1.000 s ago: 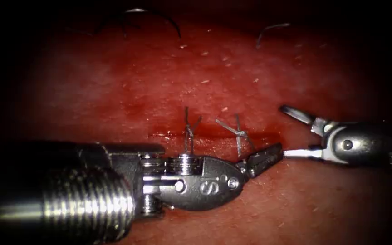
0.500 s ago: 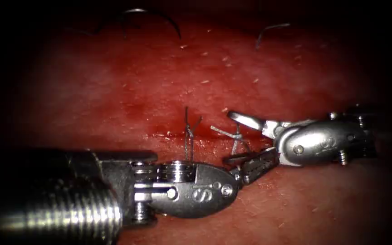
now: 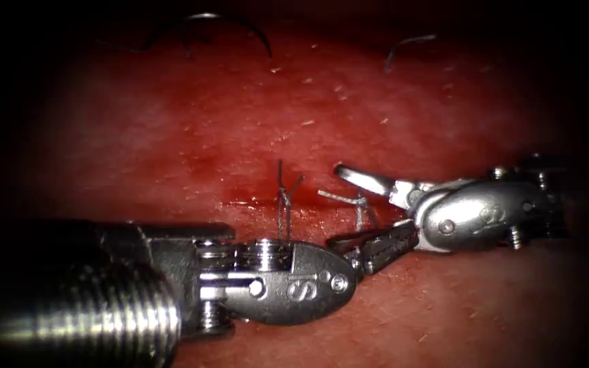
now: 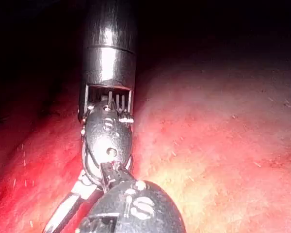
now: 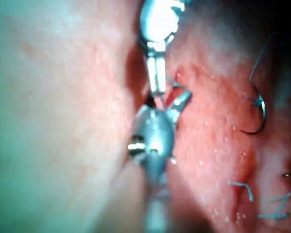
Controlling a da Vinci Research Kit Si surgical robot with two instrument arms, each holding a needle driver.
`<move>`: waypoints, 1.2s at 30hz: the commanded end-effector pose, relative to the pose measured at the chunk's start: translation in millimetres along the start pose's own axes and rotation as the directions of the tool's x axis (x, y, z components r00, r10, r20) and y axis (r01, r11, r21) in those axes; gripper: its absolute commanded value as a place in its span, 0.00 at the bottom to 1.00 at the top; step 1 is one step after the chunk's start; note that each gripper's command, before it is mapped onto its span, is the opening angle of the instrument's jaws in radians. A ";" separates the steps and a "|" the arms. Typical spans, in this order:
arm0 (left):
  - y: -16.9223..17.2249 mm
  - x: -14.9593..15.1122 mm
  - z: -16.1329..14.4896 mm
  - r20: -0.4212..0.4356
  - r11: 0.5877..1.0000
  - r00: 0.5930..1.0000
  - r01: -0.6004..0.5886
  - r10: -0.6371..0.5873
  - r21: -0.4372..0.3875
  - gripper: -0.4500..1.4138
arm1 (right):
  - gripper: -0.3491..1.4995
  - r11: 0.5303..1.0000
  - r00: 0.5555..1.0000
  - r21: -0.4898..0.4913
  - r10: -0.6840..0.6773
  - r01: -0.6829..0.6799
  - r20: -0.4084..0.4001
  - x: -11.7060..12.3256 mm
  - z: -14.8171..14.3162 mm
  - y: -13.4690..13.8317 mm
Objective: Wound Closure
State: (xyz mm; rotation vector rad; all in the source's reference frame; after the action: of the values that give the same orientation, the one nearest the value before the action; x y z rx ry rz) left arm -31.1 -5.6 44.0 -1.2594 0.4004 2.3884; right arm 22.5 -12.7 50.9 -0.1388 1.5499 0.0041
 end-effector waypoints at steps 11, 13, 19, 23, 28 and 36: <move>0.1 0.1 0.6 -0.006 1.000 1.000 0.001 -0.001 -0.004 0.00 | 0.91 1.000 1.000 -0.004 -0.019 0.019 -0.007 -0.4 2.5 -0.6; 0.1 0.1 0.6 -0.005 1.000 1.000 0.001 -0.001 -0.004 0.00 | 0.90 1.000 0.999 -0.003 -0.025 0.025 -0.023 -0.2 2.7 -0.8; 0.2 0.1 0.4 -0.008 1.000 1.000 0.001 -0.001 -0.008 0.00 | 0.00 0.999 0.999 -0.003 -0.044 0.044 -0.015 -0.5 2.3 -1.6; 0.2 0.1 0.2 -0.009 1.000 1.000 0.001 -0.001 -0.008 0.00 | 0.00 0.998 0.998 0.016 -0.061 0.061 0.005 -0.7 1.9 -1.5; 0.2 0.2 -0.4 -0.010 1.000 1.000 0.001 -0.001 -0.012 0.00 | 0.49 0.997 0.997 0.004 -0.075 0.075 0.027 -0.1 1.8 -1.4; 0.5 0.6 -3.8 -0.026 0.999 1.000 0.000 -0.001 -0.032 0.00 | 0.99 0.998 0.999 -0.053 0.016 -0.014 0.033 0.9 -1.1 -1.0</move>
State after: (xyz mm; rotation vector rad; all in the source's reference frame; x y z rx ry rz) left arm -27.8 -7.9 40.7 -1.3126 0.3641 2.3906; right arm 21.3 -13.4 49.4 -0.1713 1.5177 0.0627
